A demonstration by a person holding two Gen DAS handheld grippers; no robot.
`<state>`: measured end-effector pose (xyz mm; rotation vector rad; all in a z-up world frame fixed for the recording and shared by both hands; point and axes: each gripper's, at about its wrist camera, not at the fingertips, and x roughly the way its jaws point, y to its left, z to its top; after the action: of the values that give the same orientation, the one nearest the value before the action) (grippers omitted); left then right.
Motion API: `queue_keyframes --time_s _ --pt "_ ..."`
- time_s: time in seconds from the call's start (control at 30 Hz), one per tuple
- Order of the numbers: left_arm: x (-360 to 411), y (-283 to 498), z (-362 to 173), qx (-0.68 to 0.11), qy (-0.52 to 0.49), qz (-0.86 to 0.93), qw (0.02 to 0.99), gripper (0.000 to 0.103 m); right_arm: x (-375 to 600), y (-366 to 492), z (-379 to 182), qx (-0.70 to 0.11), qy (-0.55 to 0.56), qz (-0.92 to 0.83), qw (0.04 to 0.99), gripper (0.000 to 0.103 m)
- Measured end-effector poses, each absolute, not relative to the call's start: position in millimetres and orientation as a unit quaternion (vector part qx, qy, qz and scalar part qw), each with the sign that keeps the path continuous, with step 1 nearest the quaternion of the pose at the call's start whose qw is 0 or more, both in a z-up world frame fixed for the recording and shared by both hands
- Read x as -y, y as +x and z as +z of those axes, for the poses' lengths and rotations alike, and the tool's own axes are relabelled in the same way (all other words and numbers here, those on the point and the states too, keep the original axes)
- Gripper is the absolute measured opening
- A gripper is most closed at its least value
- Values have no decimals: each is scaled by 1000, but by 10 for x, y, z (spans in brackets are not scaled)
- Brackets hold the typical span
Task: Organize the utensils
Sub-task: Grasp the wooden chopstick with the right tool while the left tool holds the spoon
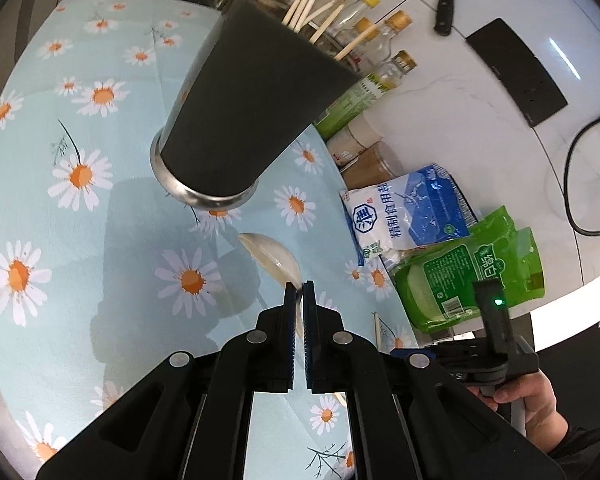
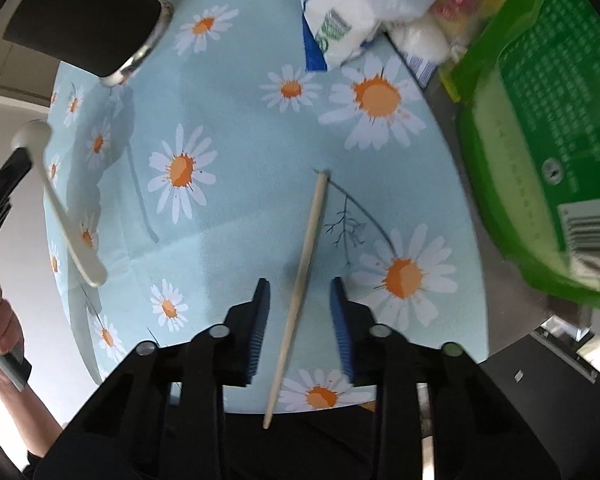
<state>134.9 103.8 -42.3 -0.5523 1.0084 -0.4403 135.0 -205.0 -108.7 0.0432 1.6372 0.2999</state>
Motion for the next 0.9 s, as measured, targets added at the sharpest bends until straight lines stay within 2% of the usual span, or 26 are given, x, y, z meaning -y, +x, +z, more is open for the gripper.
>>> queue_keyframes --time_s 0.2,0.23,0.3,0.57,0.9 --pt "-1079 1280 -376 -467 -245 -204 824 2 1981 1345 -1124 -728 6 105 678 14" --pt "-1092 1269 -375 -467 -244 -203 825 2 1951 1321 -1128 -726 4 99 680 8" --pt "-1097 1252 -374 -467 -240 -201 827 2 1929 1312 -1125 -721 4 97 686 6" --pt "-1151 1233 -344 -471 -226 -204 828 2 1897 1271 -1090 -722 48 93 684 6" --pt "-1192 1203 -188 -463 -205 -199 839 2 1673 1367 -589 -673 91 154 717 6"
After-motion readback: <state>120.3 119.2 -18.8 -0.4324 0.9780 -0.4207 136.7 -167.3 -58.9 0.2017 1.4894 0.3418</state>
